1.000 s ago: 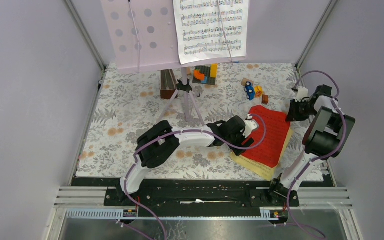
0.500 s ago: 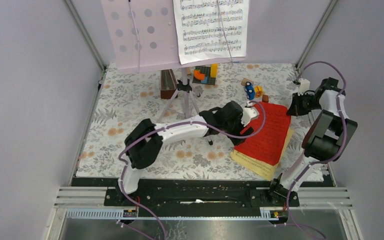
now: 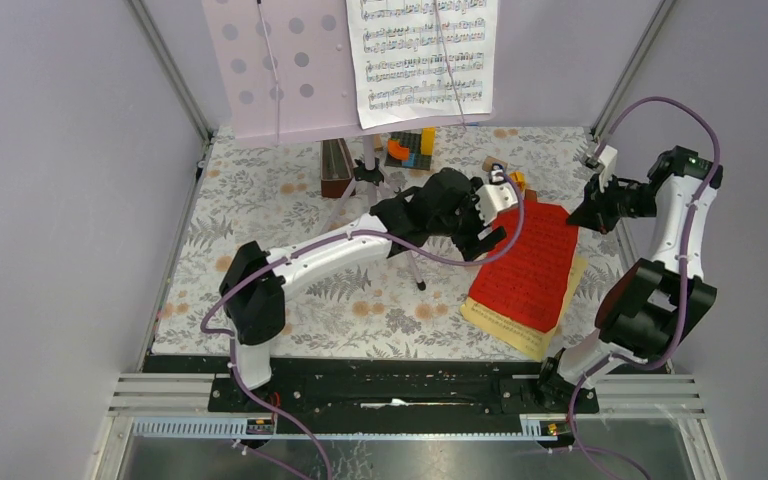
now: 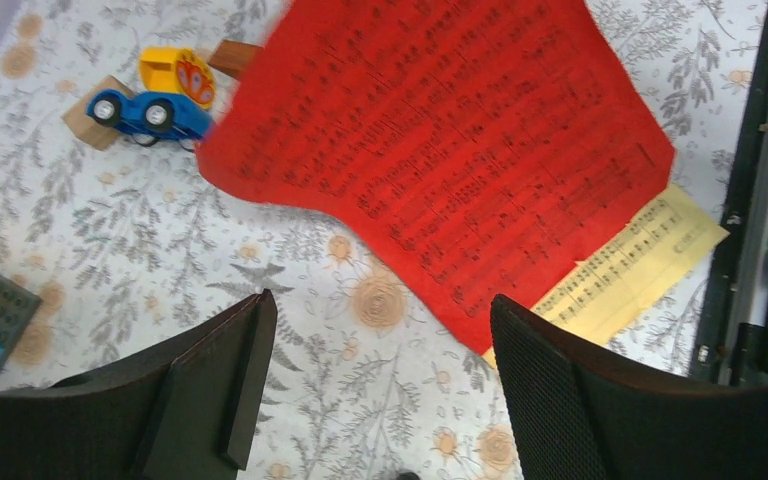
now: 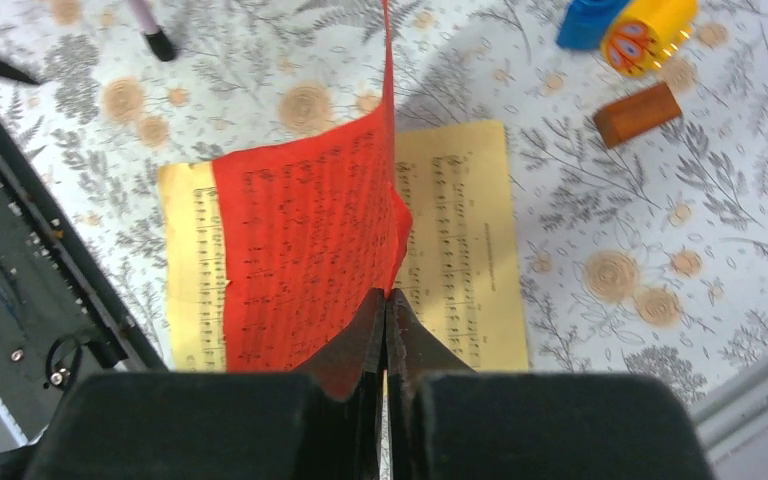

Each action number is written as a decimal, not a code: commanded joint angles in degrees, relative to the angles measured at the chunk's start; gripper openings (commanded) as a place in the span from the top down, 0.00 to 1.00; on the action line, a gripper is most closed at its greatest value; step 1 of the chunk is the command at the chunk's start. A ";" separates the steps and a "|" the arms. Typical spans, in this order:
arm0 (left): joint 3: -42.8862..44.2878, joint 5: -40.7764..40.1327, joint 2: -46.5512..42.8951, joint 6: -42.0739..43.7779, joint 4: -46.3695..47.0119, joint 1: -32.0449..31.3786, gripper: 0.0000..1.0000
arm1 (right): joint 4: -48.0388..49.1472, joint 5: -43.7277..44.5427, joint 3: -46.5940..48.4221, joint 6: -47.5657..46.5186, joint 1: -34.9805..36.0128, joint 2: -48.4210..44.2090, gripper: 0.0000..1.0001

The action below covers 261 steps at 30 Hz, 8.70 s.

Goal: Set up the instrument practice props

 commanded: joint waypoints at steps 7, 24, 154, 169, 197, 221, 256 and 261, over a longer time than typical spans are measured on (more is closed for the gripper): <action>8.96 1.79 2.39 13.71 0.97 1.22 0.15 | -10.74 -5.85 -4.35 -12.66 6.16 -10.41 1.00; 8.25 12.93 4.35 20.16 -4.79 1.66 0.63 | -10.78 -11.60 -6.01 -10.53 9.41 -15.96 1.00; 24.35 -20.82 -32.73 -7.94 -19.53 30.31 0.01 | 60.23 -11.89 56.43 99.47 51.12 11.29 1.00; 17.18 -17.09 -37.85 -7.52 -14.37 35.67 0.09 | 70.10 -6.87 68.37 106.00 52.14 19.67 1.00; 18.40 -14.16 -35.69 -11.42 -5.37 35.63 0.32 | 63.94 7.13 71.86 98.81 53.44 19.56 1.00; 20.47 -15.67 -34.97 -12.88 -4.89 35.69 0.37 | 60.09 7.69 72.43 92.81 53.56 16.62 1.00; 20.74 -14.28 -31.53 -22.49 -4.51 35.82 0.64 | 63.71 7.70 71.13 95.34 55.78 19.04 1.00; 20.70 -14.14 -31.09 -23.06 -4.52 35.91 0.64 | 63.78 7.80 71.18 95.48 55.72 18.96 1.00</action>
